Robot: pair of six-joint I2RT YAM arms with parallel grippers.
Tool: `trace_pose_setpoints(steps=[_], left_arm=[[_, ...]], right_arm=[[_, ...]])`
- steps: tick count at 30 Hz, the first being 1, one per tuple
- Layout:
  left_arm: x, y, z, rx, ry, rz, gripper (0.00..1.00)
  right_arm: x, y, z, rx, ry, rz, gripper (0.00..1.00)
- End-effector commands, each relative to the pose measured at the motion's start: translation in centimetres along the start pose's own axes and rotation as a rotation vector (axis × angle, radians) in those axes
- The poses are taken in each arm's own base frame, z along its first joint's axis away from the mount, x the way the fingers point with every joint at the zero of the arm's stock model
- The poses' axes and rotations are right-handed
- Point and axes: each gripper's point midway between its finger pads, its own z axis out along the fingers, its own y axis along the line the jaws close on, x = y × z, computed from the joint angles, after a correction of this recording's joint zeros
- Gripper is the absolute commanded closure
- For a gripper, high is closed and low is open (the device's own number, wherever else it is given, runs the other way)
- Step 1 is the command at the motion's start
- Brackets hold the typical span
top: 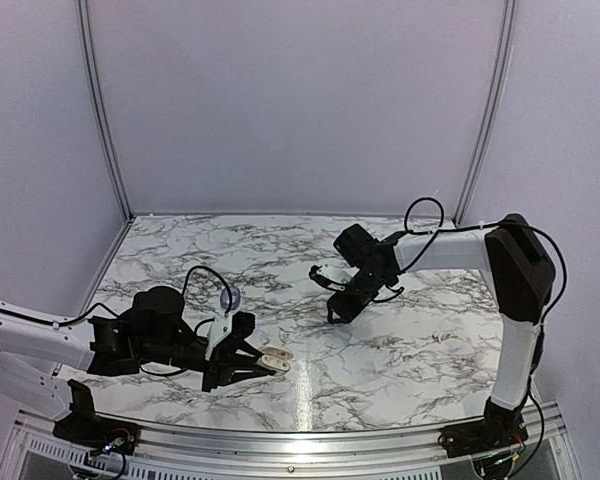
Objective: Insert the wireless bluetooth earbuds into the charging case
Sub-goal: Move the left earbud to the center of the board.
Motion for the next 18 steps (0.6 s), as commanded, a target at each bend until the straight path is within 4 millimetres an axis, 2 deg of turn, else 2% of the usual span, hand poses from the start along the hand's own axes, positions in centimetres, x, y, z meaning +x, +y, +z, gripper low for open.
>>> trace_pose_setpoints(steps=[1,5,9,14,18], left_arm=[[-0.2,-0.1,0.3,0.01,0.004,0.007,1.0],[-0.2,0.0,0.4,0.007,0.008,0.007,1.0],[-0.2,0.0,0.4,0.006,0.006,0.006,1.0],[-0.3,0.2,0.3,-0.006,0.003,0.011,1.0],[-0.6,0.3,0.0,-0.02,-0.007,0.016,1.0]], right_arm=[[0.8,-0.7,0.1,0.026,0.055,-0.002,0.59],[1.0,-0.7,0.3,0.025,0.066,-0.006,0.64],[1.3,0.2,0.5,0.023,0.085,-0.031,0.72],[3.0,2.0,1.1,0.02,0.153,-0.069,0.78],[4.2,4.4,1.2,0.004,0.189,-0.093,0.82]])
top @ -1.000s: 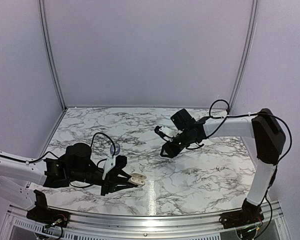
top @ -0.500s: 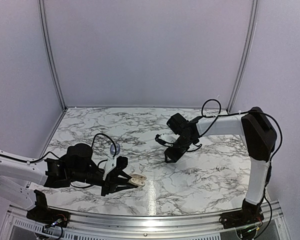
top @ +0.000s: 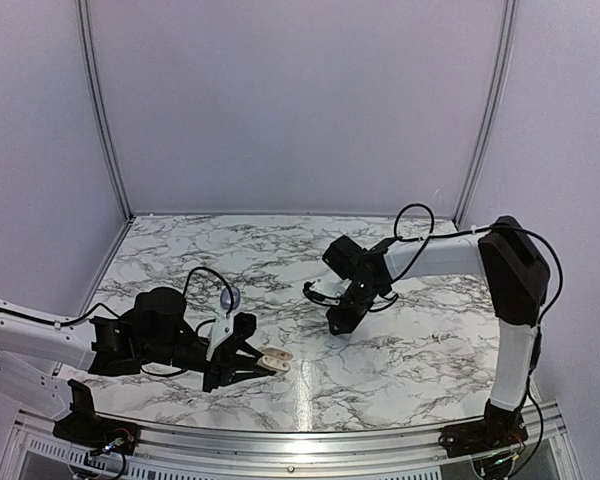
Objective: Insert the wireless bluetooth earbuds into the charging case
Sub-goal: Move the left earbud to the center of the board.
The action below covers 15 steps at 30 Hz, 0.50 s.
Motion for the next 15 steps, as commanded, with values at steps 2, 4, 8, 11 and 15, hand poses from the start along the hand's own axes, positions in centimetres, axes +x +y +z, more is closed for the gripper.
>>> trace_pose_setpoints(steps=[2,4,8,11,15], left_arm=[[-1.2,0.2,-0.4,-0.019,-0.026,0.016,1.0],[-1.2,0.2,-0.5,-0.025,-0.029,0.014,1.0],[-1.2,0.1,-0.9,-0.032,-0.038,0.015,1.0],[-1.4,0.0,-1.3,-0.032,-0.05,0.009,1.0],[-1.4,-0.2,-1.8,-0.037,-0.061,0.0,1.0]], right_arm=[[2.0,4.3,0.1,-0.031,0.081,-0.044,0.84],[2.8,6.0,-0.1,-0.051,0.1,-0.056,0.86],[5.4,9.7,-0.1,-0.094,0.167,-0.074,0.88],[7.7,11.7,-0.2,-0.112,0.222,-0.08,0.88],[9.9,13.0,-0.9,-0.11,0.273,-0.07,0.88]])
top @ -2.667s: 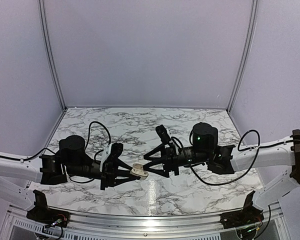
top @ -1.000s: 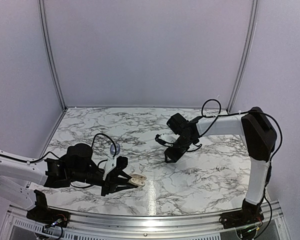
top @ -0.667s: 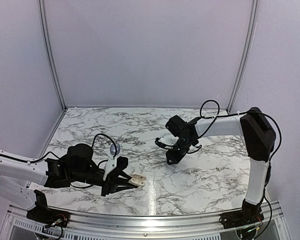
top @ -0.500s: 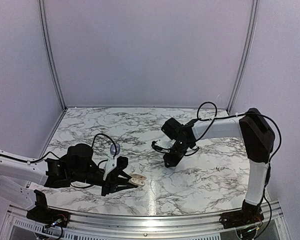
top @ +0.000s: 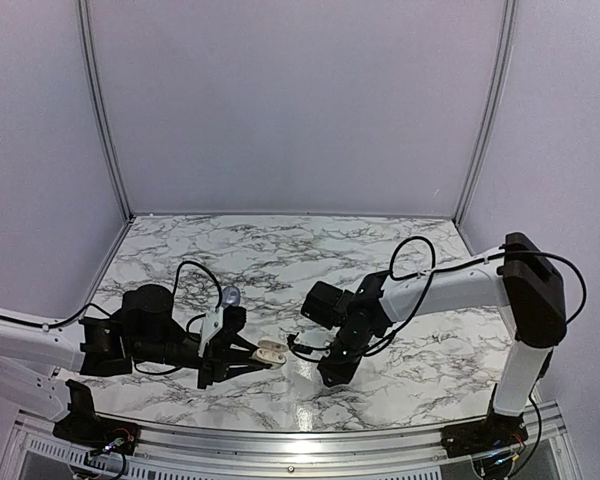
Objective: Insert the wireless bluetooth earbuds into the charging case
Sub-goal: Move the left earbud to the center of the board.
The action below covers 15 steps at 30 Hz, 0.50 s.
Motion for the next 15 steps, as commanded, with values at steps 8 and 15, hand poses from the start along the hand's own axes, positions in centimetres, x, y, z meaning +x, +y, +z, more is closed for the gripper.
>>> trace_pose_setpoints(steps=[8,15], left_arm=[[0.1,0.0,-1.3,-0.039,-0.022,-0.026,1.0],[0.1,0.1,-1.6,-0.05,-0.027,-0.027,1.0]], right_arm=[[5.7,2.6,0.3,0.048,0.236,0.017,0.86],[5.3,3.0,0.2,0.09,0.266,-0.011,0.74]])
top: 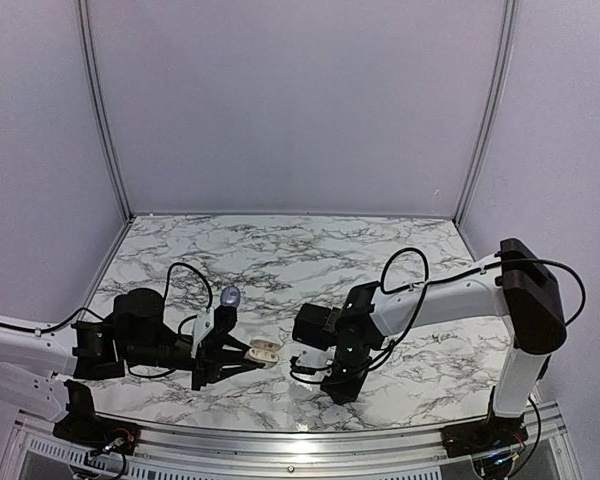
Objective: Insert the wireless bluetooth earbuds into the charging case
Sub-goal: Move the left earbud to the center of the board, then pick up the left earbud from the center of the board.
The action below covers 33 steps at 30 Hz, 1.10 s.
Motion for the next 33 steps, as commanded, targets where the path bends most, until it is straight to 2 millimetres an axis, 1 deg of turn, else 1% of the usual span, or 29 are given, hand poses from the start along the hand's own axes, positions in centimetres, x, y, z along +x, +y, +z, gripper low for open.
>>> trace_pose_setpoints(steps=[1,8,12,14,16,22,24,29,31,33], left_arm=[[-0.3,0.0,-0.4,-0.012,-0.015,0.001,1.0],[-0.2,-0.1,-0.4,-0.009,-0.014,-0.002,1.0],[-0.1,-0.1,-0.4,-0.007,-0.012,-0.004,1.0],[-0.1,-0.1,-0.4,-0.008,-0.013,-0.005,1.0],[-0.1,-0.1,-0.4,-0.006,-0.013,-0.006,1.0],[-0.2,-0.2,-0.5,-0.004,-0.016,-0.005,1.0],[-0.2,-0.2,-0.5,-0.005,-0.016,-0.005,1.0],[-0.2,-0.2,-0.5,-0.007,-0.017,-0.007,1.0],[-0.3,0.0,-0.5,-0.017,-0.019,-0.013,1.0],[-0.4,0.3,-0.4,-0.028,-0.019,-0.034,1.0]], right_arm=[[1.0,-0.1,0.5,0.053,0.083,-0.002,0.74],[0.2,-0.3,-0.2,0.11,0.103,-0.026,0.73],[-0.1,0.0,-0.4,0.111,0.107,-0.04,0.73],[-0.1,-0.6,-0.4,0.146,0.114,-0.045,0.73],[-0.1,-0.7,-0.5,0.16,0.124,-0.052,0.73],[-0.5,-0.6,-0.8,0.175,0.127,-0.072,0.79],[-0.8,-0.5,-1.1,0.173,0.112,-0.077,0.82],[-1.9,0.0,-1.8,0.137,0.032,-0.074,0.86],[-2.2,-0.2,-2.0,0.13,0.004,-0.063,0.87],[-2.5,-0.9,-2.9,0.12,-0.042,-0.038,0.88]])
